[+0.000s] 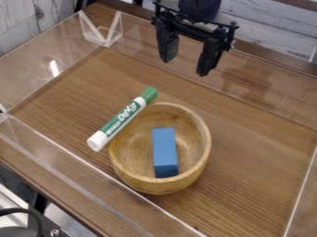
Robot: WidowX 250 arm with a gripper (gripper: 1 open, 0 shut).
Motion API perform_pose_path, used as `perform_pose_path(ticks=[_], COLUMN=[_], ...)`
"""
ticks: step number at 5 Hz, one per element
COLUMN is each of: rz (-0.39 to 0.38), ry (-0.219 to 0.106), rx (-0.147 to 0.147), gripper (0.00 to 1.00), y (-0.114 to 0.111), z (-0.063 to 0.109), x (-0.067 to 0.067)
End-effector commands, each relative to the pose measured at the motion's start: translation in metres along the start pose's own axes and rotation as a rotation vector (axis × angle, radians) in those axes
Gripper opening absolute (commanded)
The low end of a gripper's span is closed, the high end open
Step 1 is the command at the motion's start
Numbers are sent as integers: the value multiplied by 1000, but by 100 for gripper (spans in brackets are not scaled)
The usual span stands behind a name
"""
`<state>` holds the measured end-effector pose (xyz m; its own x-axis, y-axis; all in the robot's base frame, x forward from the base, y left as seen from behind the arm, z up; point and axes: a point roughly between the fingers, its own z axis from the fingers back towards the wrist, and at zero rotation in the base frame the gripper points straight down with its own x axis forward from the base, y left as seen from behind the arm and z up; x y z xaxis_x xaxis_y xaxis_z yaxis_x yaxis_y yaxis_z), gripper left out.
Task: Remove the green marker from inside the brown bowl and put it on the table
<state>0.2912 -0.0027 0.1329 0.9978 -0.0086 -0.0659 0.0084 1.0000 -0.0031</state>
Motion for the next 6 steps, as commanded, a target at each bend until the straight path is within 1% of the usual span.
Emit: perform_pose_path(ticks=[1, 2, 3, 4, 5, 6], rz=[4, 19, 25, 35, 42, 34], ry=[9, 2, -22, -47, -58, -66], rx=[-2, -4, -6, -7, -10, -19], gripper=[100, 100, 100, 100, 100, 100], y=[4, 16, 27, 41, 52, 58], z=[-6, -10, -8, -10, -13, -18], x=[-3, -12, -22, -30, -37, -39])
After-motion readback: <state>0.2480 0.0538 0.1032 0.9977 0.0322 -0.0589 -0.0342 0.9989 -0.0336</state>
